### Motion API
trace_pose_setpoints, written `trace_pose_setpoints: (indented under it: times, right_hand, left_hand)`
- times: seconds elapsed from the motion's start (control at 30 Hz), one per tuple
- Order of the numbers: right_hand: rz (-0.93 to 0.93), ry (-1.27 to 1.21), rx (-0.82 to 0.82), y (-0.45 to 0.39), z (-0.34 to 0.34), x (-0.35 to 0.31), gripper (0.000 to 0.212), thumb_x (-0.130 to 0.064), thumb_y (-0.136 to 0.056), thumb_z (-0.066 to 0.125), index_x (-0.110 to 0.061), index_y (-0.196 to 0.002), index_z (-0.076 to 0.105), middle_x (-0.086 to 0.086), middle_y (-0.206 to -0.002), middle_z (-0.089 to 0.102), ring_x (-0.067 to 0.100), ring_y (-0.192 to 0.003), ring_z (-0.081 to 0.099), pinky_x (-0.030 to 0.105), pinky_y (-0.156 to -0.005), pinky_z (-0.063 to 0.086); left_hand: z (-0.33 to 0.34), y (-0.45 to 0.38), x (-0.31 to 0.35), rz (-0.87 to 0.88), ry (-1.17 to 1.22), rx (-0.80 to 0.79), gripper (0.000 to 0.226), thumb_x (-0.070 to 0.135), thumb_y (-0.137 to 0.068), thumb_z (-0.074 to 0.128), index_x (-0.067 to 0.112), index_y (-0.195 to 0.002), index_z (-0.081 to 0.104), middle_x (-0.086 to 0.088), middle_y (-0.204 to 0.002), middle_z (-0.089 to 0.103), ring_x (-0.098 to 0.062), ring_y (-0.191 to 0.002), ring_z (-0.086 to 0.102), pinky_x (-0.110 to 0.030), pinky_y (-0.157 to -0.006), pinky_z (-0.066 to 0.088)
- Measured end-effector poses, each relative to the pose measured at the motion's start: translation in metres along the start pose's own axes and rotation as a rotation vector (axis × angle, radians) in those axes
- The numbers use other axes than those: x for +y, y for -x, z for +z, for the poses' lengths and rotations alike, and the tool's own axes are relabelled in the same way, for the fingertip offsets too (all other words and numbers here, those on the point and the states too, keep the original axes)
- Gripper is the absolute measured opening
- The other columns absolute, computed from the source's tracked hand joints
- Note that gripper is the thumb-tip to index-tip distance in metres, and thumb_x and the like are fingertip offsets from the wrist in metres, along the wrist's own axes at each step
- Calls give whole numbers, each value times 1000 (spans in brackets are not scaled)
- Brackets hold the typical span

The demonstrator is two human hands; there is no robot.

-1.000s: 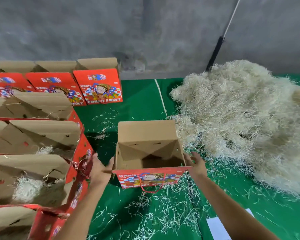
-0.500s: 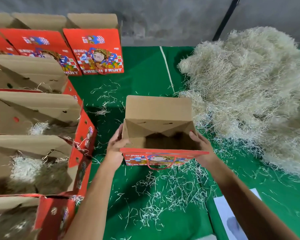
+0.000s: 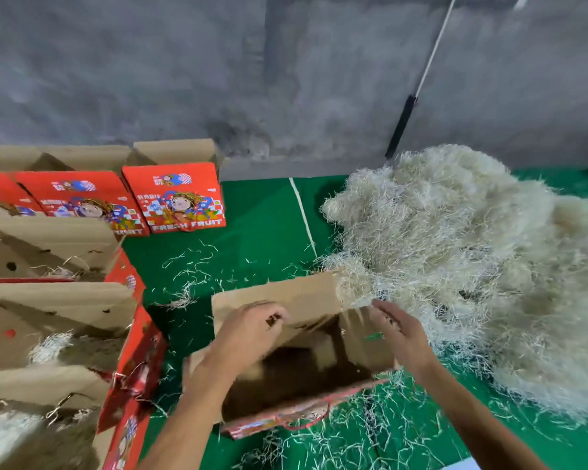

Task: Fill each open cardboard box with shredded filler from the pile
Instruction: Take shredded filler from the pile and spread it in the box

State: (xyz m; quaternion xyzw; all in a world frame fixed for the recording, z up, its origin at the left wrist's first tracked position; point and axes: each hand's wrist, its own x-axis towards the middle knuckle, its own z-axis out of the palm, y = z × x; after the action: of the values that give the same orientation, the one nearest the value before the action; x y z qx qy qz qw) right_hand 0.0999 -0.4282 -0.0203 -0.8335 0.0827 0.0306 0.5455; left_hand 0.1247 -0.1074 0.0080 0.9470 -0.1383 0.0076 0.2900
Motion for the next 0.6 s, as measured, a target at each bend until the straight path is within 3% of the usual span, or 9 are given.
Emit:
trace_pose_setpoints:
  times: [0.1, 0.13, 0.17, 0.23, 0.3, 0.4, 0.5, 0.57, 0.6]
  right_hand:
    - [-46, 12, 23, -22, -25, -1, 63, -76, -81, 60, -39, -132, 59, -14, -138, 59, 7, -126, 55, 40, -105, 49]
    - [-45, -3, 22, -30, -31, -1, 62, -74, -81, 62, -39, -132, 59, -13, -140, 57, 8, -127, 54, 40, -106, 48]
    - [-26, -19, 19, -38, -36, 1, 62, -73, -81, 63, -39, -132, 58, -11, -141, 56, 8, -127, 54, 41, -106, 48]
    - [-10, -19, 13, -57, -46, 8, 66, -70, -81, 64, -35, -136, 55, -9, -144, 54, 8, -128, 53, 41, -106, 47]
    - [-8, 23, 13, -83, -55, 18, 67, -63, -84, 67, -29, -139, 53, -6, -147, 52, 9, -129, 50, 40, -106, 46]
    - [-12, 157, 24, -127, -67, 36, 61, -55, -86, 69, -30, -139, 51, -3, -150, 48, 10, -122, 54, 45, -106, 46]
    - [-33, 545, 33, -167, -70, 60, 73, -62, -87, 61, -27, -147, 38, 1, -155, 39, 9, -101, 64, 45, -99, 52]
    - [30, 671, 17, -190, -65, 81, 87, -64, -88, 57, -20, -154, 23, 6, -162, 25, 18, -113, 63, 44, -96, 55]
    - [78, 684, -10, -201, -61, 93, 91, -65, -89, 55, -18, -157, 16, 8, -165, 16, 23, -122, 59, 44, -98, 54]
  left_hand:
    - [12, -47, 55, 117, -3, -49, 21, 39, -91, 56, 48, -109, 60, 43, -98, 55, 23, -77, 51, -5, -62, 43]
    - [20, -64, 72, 177, -32, -93, 24, 37, -92, 53, 47, -113, 58, 39, -105, 54, 22, -80, 52, -6, -65, 46]
    - [32, -82, 88, 250, -84, -144, 29, 33, -94, 50, 46, -119, 56, 31, -118, 55, 17, -92, 54, -13, -79, 52]
    - [60, -120, 113, 355, -213, -227, 42, 18, -95, 49, 35, -133, 49, 13, -134, 50, -3, -119, 51, -35, -106, 46]
    - [91, -156, 132, 359, -283, -243, 58, 5, -91, 53, 29, -142, 39, 2, -144, 41, -16, -129, 45, -46, -109, 42]
    - [137, -204, 144, 144, -246, -321, 85, 1, -87, 58, 30, -153, 15, -1, -161, 13, -30, -145, 25, -58, -115, 28]
    - [181, -241, 131, -136, -210, -454, 96, 26, -89, 65, 35, -155, -4, -5, -164, -11, -42, -148, 2, -63, -114, 24]
    - [208, -256, 110, -316, -185, -502, 95, 50, -90, 59, 41, -153, -11, -6, -159, -25, -47, -146, -2, -64, -113, 21]
    - [224, -262, 98, -403, -158, -512, 94, 58, -90, 55, 44, -152, -14, -6, -158, -27, -46, -146, 6, -62, -113, 23]
